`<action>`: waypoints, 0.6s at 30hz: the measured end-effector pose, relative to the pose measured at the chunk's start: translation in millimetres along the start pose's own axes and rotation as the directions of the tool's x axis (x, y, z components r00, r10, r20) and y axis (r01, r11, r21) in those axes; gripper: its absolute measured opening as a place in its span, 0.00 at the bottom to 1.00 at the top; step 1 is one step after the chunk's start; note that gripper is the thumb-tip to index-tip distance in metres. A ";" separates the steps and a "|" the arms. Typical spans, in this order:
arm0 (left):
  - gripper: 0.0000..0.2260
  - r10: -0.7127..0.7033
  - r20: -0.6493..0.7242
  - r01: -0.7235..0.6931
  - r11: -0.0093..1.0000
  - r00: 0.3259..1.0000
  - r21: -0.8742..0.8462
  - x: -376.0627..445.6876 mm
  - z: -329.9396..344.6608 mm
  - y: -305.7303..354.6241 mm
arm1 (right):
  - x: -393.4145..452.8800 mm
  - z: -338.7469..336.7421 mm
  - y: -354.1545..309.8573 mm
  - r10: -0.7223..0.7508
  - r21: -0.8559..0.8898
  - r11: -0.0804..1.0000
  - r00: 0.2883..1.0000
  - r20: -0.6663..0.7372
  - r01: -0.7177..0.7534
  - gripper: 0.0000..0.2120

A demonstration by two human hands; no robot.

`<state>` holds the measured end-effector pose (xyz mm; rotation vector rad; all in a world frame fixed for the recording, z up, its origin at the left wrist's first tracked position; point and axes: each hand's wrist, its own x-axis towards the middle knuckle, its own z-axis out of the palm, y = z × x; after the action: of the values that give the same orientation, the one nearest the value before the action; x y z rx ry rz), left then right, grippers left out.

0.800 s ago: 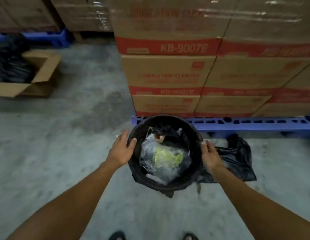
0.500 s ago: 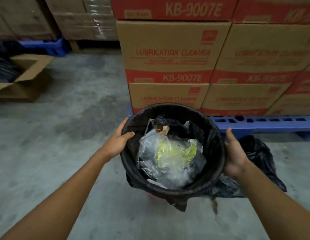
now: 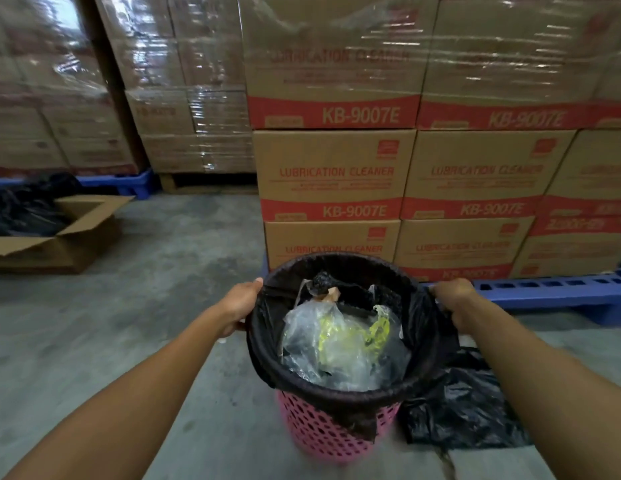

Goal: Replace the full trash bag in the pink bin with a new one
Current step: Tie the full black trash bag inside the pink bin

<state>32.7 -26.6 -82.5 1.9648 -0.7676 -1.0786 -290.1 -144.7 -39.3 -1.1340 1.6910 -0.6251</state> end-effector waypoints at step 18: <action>0.07 0.209 -0.148 -0.095 0.831 0.967 0.549 -5.4 -5.7 38.5 | -68.9 50.3 -101.8 -0.423 0.114 0.906 0.863 0.278 0.407 0.14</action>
<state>29.7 -41.1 -46.1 2.3804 -1.1880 -0.5820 -197.0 -122.5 52.9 -1.4924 1.1725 -0.7169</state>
